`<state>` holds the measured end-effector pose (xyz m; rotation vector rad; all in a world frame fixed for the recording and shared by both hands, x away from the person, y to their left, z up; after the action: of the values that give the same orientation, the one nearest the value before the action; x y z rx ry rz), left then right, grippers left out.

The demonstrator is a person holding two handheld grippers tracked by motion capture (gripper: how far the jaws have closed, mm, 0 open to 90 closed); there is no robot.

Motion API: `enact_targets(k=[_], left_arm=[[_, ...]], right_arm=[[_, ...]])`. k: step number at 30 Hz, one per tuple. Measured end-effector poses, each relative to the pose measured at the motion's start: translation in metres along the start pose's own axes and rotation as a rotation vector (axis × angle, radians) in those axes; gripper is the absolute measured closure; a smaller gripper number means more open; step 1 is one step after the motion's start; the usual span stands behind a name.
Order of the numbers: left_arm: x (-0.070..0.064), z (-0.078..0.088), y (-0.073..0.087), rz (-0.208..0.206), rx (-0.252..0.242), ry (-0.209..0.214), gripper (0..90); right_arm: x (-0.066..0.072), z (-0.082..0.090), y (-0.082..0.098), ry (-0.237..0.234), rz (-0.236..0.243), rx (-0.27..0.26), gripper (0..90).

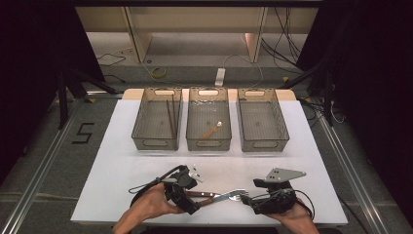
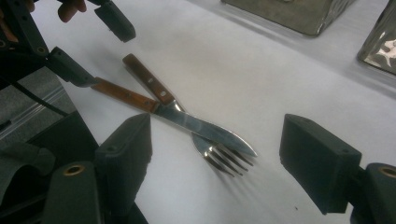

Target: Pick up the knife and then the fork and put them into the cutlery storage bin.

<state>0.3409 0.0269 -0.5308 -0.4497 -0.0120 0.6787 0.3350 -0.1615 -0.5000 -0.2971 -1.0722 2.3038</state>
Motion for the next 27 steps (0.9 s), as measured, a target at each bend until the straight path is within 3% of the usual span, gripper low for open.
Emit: enact_targets(k=[11,17,21,27], left_arm=[[-0.009,-0.004,0.005,-0.038,0.026,0.015,39.7],[-0.011,-0.008,0.009,-0.065,0.066,0.014,47.0],[-0.016,-0.014,0.012,-0.064,0.090,0.022,53.0],[-0.012,-0.020,0.014,-0.063,0.108,0.007,58.2]], right_arm=[[0.001,-0.001,-0.001,0.001,0.005,0.003,26.1],[0.003,-0.001,-0.001,0.002,0.013,0.005,26.1],[0.003,-0.001,-0.001,0.003,0.015,0.008,26.2],[0.005,0.000,-0.001,0.003,0.020,0.012,26.1]])
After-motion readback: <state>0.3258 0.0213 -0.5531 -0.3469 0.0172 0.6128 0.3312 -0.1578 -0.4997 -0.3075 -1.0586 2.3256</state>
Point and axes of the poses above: each handheld gripper's, and its own axes: z roughly backward along the jaws, y roughly out of its underside, x roughly to its left, the point moved 10 cm from there along -z, roughly forward along the jaws, and after that the axes turned 10 degrees about z, right-handed, at the moved point
